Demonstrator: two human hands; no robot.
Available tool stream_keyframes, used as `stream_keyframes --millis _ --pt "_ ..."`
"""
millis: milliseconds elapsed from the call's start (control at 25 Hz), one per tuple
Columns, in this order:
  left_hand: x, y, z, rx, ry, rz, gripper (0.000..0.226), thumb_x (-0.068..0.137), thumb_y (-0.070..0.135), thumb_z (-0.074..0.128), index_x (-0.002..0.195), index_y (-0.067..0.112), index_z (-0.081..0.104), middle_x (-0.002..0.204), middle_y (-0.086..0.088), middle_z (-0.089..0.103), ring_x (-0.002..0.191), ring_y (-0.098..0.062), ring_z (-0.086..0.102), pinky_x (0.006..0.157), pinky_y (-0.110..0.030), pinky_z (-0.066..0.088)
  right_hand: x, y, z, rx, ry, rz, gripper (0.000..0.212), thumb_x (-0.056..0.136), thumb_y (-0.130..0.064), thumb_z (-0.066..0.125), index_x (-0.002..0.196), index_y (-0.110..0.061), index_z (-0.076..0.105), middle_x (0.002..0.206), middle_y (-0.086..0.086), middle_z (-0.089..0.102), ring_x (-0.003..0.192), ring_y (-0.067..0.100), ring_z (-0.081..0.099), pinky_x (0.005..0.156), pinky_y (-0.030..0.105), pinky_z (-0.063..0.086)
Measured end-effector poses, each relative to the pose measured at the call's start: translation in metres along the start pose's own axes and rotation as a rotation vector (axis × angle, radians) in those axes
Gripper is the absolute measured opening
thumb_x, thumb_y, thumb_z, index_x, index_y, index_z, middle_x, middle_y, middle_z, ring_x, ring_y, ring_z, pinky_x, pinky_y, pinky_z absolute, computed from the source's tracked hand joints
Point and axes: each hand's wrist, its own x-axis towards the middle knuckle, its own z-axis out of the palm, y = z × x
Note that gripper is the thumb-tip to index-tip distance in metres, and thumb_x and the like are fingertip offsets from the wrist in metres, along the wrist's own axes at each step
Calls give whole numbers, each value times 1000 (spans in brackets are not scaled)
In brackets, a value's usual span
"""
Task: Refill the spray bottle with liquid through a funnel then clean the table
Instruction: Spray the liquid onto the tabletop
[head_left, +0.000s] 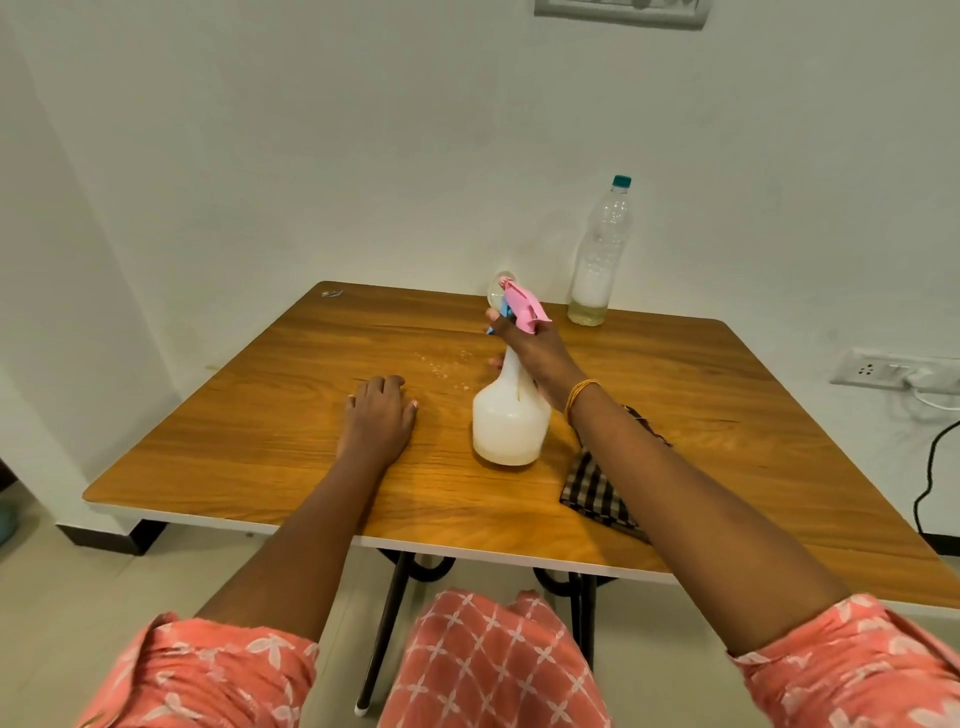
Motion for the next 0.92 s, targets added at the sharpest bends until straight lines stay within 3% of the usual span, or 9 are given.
stream_keyframes --millis 120,280,440,600,720,920 --pt "1 -1 1 -6 -16 -14 44 95 38 43 131 13 45 131 -13 52 123 -28 47 103 -47 37 1 4 25 -15 -34 -104 36 88 -30 64 121 -22 51 110 5 63 84 16 66 72 25 55" --pt "1 -1 -1 -5 -23 -21 44 96 39 42 132 14 44 132 -12 51 123 -27 46 102 -45 38 0 18 33 -195 -17 -90 71 74 -33 78 135 -17 44 121 1 58 110 19 55 82 29 47" --pt "-1 1 -2 -22 -18 5 44 96 37 43 132 13 44 132 -12 52 121 -26 48 100 -42 42 -15 52 25 -563 -56 79 103 56 -49 85 138 -21 29 132 1 43 122 22 43 94 37 48" --pt "2 7 -7 -180 -76 49 39 95 29 49 132 17 47 133 -8 52 117 -20 51 93 -31 47 -18 62 33 -523 56 60 100 58 -41 87 136 -19 28 134 4 43 125 24 42 95 34 46" --pt "22 17 -10 -370 -97 -19 41 94 21 52 134 20 46 137 -5 51 121 -19 50 93 -29 45 7 59 41 -454 97 70 98 61 -37 86 136 -18 26 137 5 42 127 25 42 98 34 45" --pt "101 24 -4 -457 -285 44 71 82 12 65 143 18 30 142 -8 44 127 -25 45 99 -35 45 98 64 47 -467 178 17 96 59 -39 86 135 -17 33 132 6 44 123 23 44 95 32 46"
